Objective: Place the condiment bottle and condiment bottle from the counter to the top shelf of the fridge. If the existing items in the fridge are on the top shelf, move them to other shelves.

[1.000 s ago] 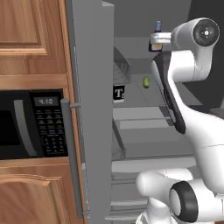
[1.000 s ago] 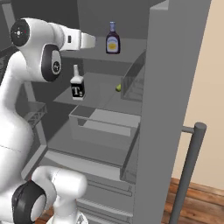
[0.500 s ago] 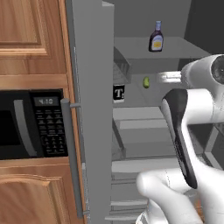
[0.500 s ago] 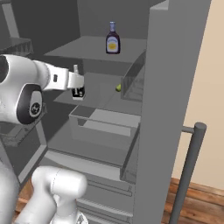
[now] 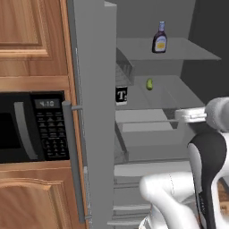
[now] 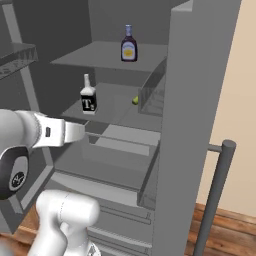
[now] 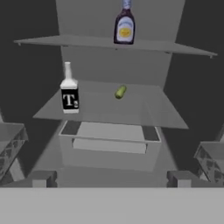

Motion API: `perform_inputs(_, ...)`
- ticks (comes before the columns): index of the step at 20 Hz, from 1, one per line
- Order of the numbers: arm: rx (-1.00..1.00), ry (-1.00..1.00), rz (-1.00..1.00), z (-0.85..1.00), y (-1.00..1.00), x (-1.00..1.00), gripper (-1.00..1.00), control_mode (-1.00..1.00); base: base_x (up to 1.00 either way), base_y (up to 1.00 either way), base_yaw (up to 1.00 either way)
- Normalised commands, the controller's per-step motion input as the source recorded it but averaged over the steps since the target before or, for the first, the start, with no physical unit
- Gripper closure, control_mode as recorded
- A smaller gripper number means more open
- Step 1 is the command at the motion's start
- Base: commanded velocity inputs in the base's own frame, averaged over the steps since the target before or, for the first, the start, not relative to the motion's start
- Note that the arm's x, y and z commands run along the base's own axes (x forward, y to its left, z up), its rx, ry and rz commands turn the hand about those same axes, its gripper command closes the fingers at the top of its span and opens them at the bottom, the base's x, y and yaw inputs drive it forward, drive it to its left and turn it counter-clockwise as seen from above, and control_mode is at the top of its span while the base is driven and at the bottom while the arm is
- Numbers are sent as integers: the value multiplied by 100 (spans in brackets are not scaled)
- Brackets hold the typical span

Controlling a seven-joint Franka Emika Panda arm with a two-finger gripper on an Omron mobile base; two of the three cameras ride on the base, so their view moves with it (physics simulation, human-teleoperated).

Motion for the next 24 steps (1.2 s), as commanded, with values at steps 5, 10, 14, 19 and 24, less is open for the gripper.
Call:
perform_inputs(5, 0, 0, 0, 0, 0, 0, -100, 100, -100, 45, 13)
perform_inputs(10, 0, 0, 0, 0, 0, 0, -100, 100, -100, 99, 22)
perform_inputs(14, 0, 0, 0, 0, 0, 0, -100, 100, -63, 100, 28)
perform_inputs(19, 0, 0, 0, 0, 0, 0, -100, 100, 17, 100, 24)
perform_inputs(24, 0, 0, 0, 0, 0, 0, -100, 100, 66, 100, 17)
